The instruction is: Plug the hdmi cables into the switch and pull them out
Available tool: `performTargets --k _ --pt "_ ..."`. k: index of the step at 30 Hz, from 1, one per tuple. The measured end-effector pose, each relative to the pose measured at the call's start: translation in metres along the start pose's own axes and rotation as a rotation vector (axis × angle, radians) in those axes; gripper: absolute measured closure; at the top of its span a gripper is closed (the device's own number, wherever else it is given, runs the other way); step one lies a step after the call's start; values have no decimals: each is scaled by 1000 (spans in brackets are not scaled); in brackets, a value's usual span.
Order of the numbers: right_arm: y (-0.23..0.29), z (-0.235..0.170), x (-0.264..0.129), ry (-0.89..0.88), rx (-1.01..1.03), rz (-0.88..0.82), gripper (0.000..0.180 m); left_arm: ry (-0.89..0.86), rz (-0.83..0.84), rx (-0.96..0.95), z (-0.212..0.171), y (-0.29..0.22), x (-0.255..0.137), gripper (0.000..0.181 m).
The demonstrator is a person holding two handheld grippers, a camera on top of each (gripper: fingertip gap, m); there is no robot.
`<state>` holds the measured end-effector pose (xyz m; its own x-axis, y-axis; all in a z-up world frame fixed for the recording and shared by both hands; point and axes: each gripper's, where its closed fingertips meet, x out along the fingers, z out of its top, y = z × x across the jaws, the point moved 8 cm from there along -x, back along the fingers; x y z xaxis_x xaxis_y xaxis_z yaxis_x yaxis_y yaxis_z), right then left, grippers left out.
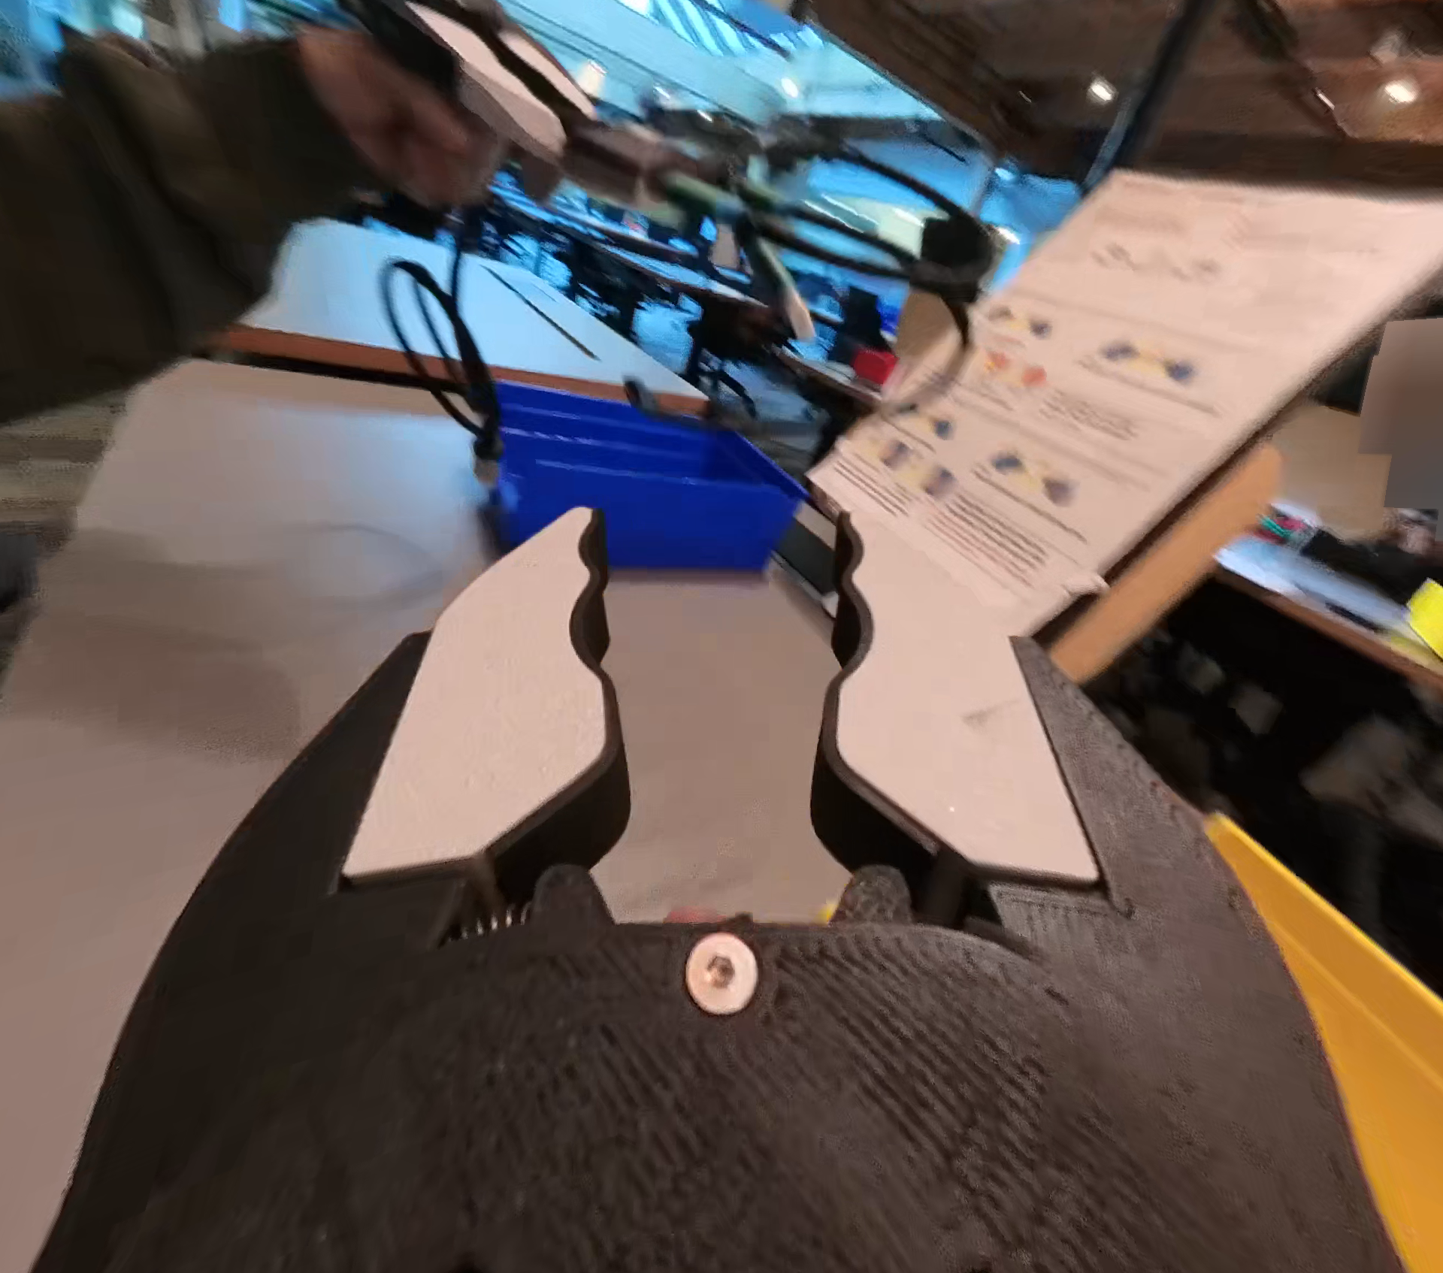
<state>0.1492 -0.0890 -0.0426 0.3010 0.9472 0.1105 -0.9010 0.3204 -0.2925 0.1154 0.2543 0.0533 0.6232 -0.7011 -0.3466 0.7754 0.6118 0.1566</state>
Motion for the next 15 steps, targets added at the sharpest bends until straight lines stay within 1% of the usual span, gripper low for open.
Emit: performTargets --k 3,7,10,12,15 --pt "25 20 5 -65 -30 140 125 -38 -172 -2 -16 -22 14 159" --pt "46 24 19 -32 -74 213 132 -48 -317 2 -60 -43 32 159" --pt "57 8 35 17 -28 296 138 -75 -380 11 -92 -52 43 159" --pt "67 -8 49 95 -5 371 143 -81 -407 33 -111 -57 49 159" --pt "84 -31 67 152 43 460 149 -112 -431 44 -130 -66 55 159"
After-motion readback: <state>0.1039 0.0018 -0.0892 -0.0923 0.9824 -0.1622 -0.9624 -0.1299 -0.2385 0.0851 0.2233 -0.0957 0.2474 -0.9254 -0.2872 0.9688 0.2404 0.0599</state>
